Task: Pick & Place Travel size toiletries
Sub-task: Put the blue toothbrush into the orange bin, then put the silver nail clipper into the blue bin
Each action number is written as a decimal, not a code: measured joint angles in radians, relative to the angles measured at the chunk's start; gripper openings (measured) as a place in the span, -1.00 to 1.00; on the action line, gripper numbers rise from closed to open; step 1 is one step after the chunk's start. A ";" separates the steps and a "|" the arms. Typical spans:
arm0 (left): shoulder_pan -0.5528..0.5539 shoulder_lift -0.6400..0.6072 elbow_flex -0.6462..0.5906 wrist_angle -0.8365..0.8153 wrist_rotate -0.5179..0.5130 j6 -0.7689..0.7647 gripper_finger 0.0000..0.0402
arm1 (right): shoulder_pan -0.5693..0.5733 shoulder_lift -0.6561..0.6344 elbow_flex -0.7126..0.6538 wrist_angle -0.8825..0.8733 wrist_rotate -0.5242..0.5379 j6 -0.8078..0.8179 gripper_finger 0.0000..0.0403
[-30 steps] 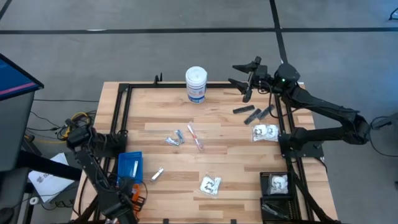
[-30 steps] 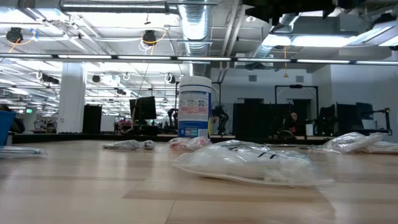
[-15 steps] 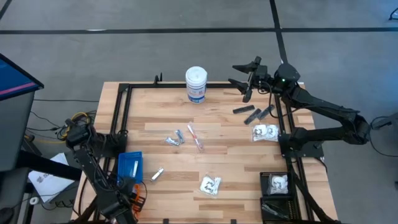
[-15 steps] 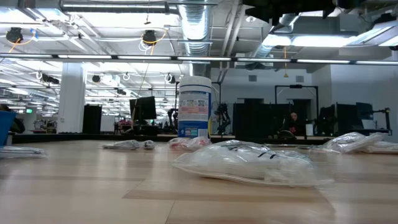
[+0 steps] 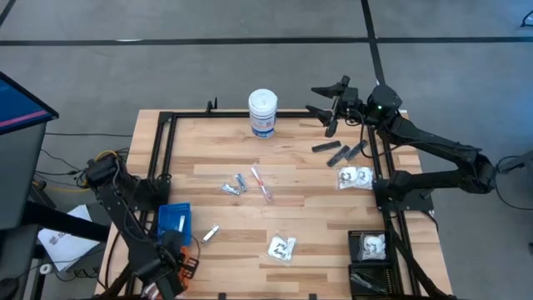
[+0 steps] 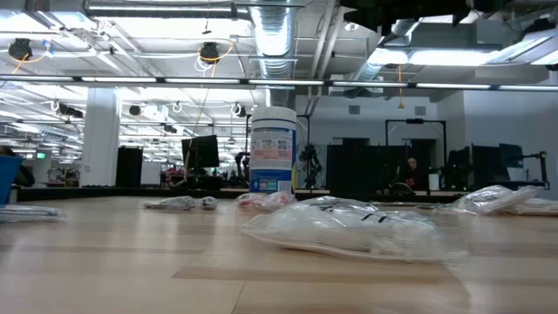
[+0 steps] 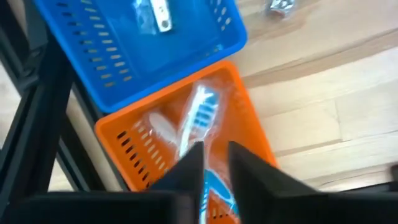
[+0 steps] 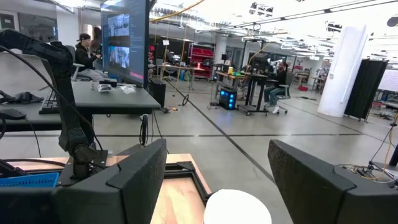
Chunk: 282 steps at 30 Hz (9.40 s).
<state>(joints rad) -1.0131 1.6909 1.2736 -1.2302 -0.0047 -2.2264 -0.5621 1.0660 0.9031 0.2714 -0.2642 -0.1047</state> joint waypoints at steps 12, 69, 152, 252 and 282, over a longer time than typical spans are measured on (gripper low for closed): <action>0.004 0.000 -0.176 0.253 0.038 0.038 -1.00 | 0.000 0.000 0.000 -0.001 0.000 0.000 0.37; 0.005 -0.095 -0.247 0.267 0.060 0.070 -1.00 | 0.000 0.000 0.000 -0.001 0.000 0.000 0.37; 0.439 -0.063 -0.434 0.566 0.011 1.081 -0.16 | 0.070 -0.092 0.000 -0.394 0.000 -0.003 0.37; 0.182 -0.681 -0.391 0.265 -0.465 0.623 -0.79 | 0.070 -0.092 0.000 -0.390 0.000 -0.008 0.37; 0.083 -0.476 -0.454 0.047 -0.050 0.111 -0.78 | 0.071 -0.092 0.000 -0.391 0.000 -0.008 0.37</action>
<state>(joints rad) -0.9302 1.2150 0.8196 -1.1834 -0.0551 -2.1154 -0.4911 0.9741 0.9031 -0.1192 -0.2638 -0.1123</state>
